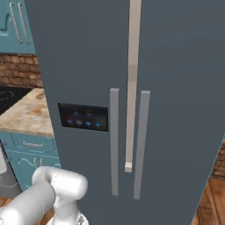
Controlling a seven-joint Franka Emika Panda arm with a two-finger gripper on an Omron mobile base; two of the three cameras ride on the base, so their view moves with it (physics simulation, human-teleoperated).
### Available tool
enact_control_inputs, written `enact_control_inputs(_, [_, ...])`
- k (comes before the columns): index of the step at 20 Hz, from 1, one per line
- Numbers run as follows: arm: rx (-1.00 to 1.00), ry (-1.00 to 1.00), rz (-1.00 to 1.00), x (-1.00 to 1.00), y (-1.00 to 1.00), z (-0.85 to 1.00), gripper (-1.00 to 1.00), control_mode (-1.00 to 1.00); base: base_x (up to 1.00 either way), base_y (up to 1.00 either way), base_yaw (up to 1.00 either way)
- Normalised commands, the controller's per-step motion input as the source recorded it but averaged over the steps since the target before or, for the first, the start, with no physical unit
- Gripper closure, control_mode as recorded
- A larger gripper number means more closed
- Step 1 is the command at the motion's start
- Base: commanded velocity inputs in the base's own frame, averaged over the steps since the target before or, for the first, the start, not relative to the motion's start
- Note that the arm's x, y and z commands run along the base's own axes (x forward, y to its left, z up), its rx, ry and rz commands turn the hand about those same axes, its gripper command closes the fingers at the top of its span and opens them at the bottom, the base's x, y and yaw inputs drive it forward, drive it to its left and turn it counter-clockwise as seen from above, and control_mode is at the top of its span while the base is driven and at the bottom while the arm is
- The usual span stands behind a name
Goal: Take the pizza cutter from the drawer on the left and place it on the dining counter for cutting.
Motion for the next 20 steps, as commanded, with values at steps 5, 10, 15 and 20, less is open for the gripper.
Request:
enact_control_inputs(5, [-0.03,-0.11,0.04,0.25,0.00,-0.27,-1.00,-1.00,0.00,0.00,0.00])
enact_control_inputs(10, [0.00,-0.04,0.05,0.13,0.00,-0.30,-1.00,-1.00,0.00,0.00,0.00])
enact_control_inputs(15, [0.00,-0.02,0.02,0.15,0.00,-0.25,-1.00,-1.00,0.00,0.00,0.00])
enact_control_inputs(20, [0.00,0.00,0.01,0.25,0.00,-0.22,-1.00,-1.00,0.00,0.00,0.00])
